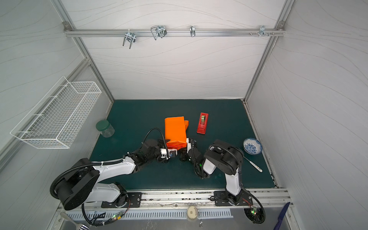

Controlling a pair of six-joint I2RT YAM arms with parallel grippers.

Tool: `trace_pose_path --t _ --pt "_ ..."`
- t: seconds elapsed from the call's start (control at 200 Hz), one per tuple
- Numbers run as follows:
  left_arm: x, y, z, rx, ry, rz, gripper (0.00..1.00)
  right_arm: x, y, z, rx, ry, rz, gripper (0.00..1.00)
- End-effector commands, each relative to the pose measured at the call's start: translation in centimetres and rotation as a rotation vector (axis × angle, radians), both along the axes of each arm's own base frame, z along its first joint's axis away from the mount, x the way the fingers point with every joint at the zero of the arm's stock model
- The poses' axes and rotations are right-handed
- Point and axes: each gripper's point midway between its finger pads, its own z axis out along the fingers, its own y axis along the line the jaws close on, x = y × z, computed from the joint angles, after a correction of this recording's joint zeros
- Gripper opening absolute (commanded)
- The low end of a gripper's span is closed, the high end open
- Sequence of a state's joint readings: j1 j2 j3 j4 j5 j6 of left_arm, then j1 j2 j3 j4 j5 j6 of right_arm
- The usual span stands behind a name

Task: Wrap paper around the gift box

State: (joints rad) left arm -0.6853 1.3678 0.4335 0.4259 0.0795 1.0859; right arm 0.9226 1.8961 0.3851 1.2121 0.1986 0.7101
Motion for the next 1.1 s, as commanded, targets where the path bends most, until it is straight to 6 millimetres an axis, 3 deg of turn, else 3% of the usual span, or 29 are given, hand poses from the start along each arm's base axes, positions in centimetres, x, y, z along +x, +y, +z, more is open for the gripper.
trace_pose_path --t 0.0,0.215,0.64,1.095 --pt "2.1 -2.0 3.3 -0.04 -0.15 -0.034 0.99 0.4 -0.2 0.5 0.021 -0.017 -0.019 0.0" --pt "3.9 -1.8 2.4 0.009 -0.205 0.018 0.99 0.3 -0.2 0.5 0.022 -0.014 -0.019 0.0" --pt "4.7 -1.8 -0.1 0.052 -0.196 0.03 0.98 0.3 -0.3 0.5 0.018 -0.015 -0.021 0.0" --pt "5.4 -0.9 -0.6 0.024 -0.139 0.066 0.8 0.2 -0.8 1.0 0.017 -0.028 -0.025 0.0"
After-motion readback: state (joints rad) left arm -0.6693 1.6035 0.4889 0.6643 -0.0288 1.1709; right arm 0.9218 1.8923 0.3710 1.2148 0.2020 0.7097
